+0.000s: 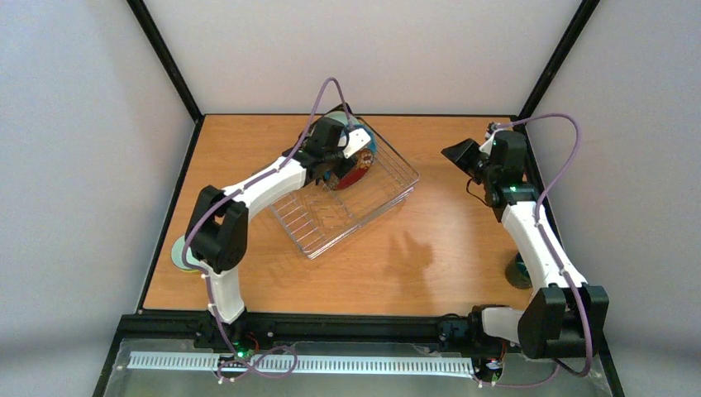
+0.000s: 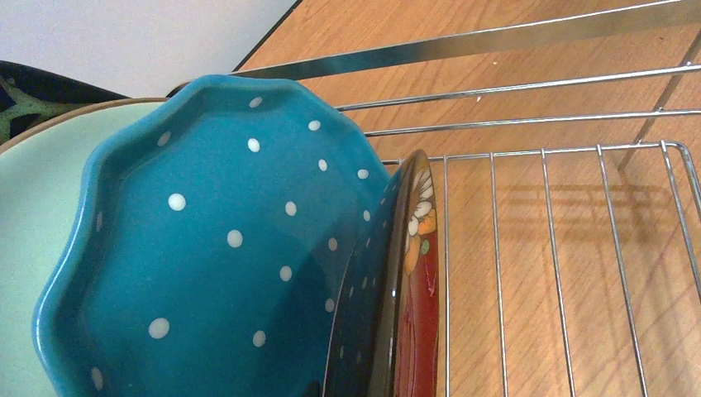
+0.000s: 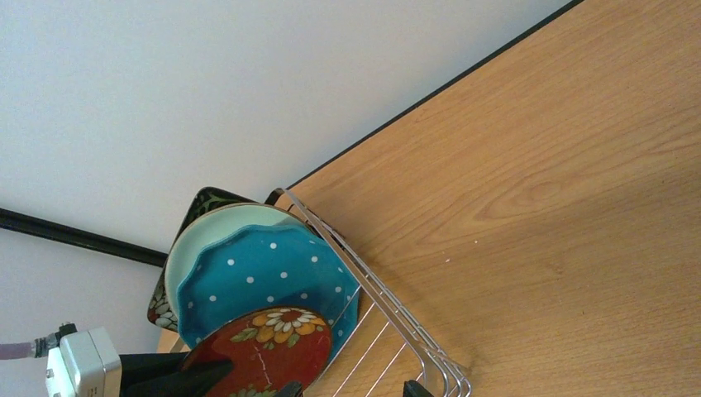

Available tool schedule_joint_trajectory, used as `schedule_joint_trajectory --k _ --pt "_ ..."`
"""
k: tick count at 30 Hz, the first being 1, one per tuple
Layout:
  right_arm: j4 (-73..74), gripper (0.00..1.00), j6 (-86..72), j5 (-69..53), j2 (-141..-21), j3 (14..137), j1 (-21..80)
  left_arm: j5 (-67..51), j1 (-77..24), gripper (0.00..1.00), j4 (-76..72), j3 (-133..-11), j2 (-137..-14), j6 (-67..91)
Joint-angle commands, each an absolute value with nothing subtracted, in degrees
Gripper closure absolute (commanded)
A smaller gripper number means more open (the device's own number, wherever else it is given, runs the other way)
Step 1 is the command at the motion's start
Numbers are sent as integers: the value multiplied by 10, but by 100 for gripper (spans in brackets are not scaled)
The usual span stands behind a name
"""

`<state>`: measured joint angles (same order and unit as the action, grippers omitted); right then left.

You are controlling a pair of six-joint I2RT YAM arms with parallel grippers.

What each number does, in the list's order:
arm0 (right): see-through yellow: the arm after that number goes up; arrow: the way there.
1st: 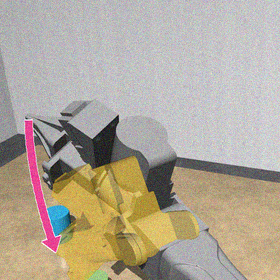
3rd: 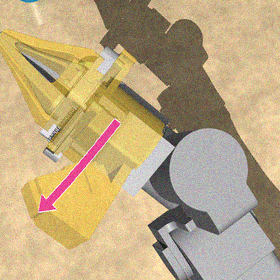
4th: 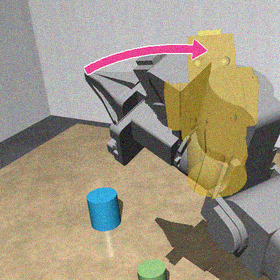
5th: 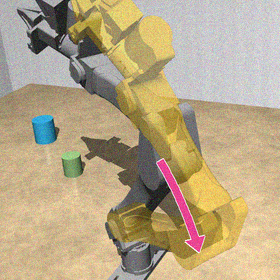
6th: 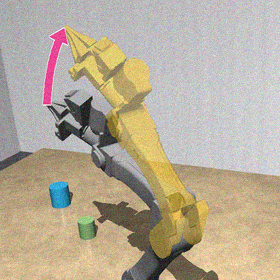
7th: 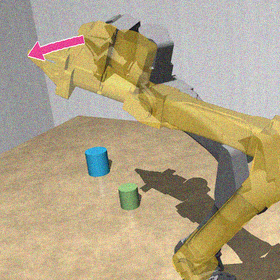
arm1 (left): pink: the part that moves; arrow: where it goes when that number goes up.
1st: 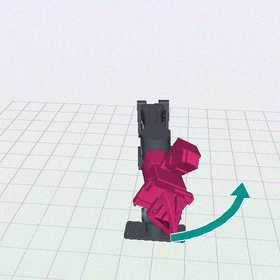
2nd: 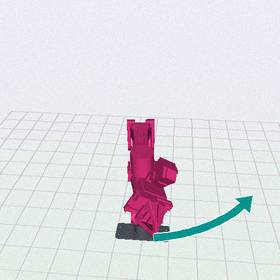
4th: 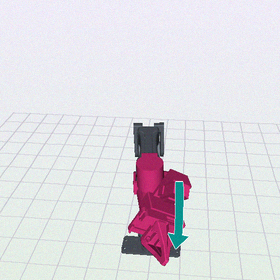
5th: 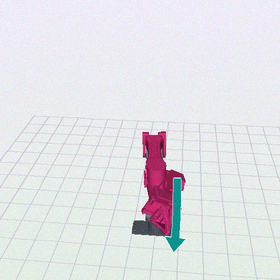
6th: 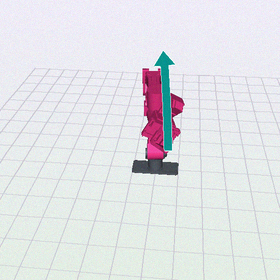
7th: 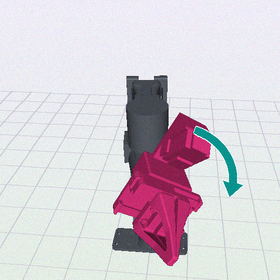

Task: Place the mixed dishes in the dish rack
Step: Insert the plate into the dish rack.

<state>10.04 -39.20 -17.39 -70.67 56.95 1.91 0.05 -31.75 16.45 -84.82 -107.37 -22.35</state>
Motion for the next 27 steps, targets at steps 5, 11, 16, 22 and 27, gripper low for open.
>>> schedule_joint_trajectory --k 5,11,16,22,27 --pt "87 31 -376 -173 -724 572 23 15 -309 100 110 -886 -1085 -213" --pt "87 31 -373 -174 -731 579 24 12 -309 100 95 -876 -1088 -210" --pt "83 31 -370 -177 -736 579 23 11 -310 100 81 -867 -1093 -205" --pt "76 31 -367 -179 -737 572 23 7 -311 100 76 -863 -1104 -200" --pt "73 31 -362 -180 -738 567 23 4 -315 100 72 -860 -1113 -195"
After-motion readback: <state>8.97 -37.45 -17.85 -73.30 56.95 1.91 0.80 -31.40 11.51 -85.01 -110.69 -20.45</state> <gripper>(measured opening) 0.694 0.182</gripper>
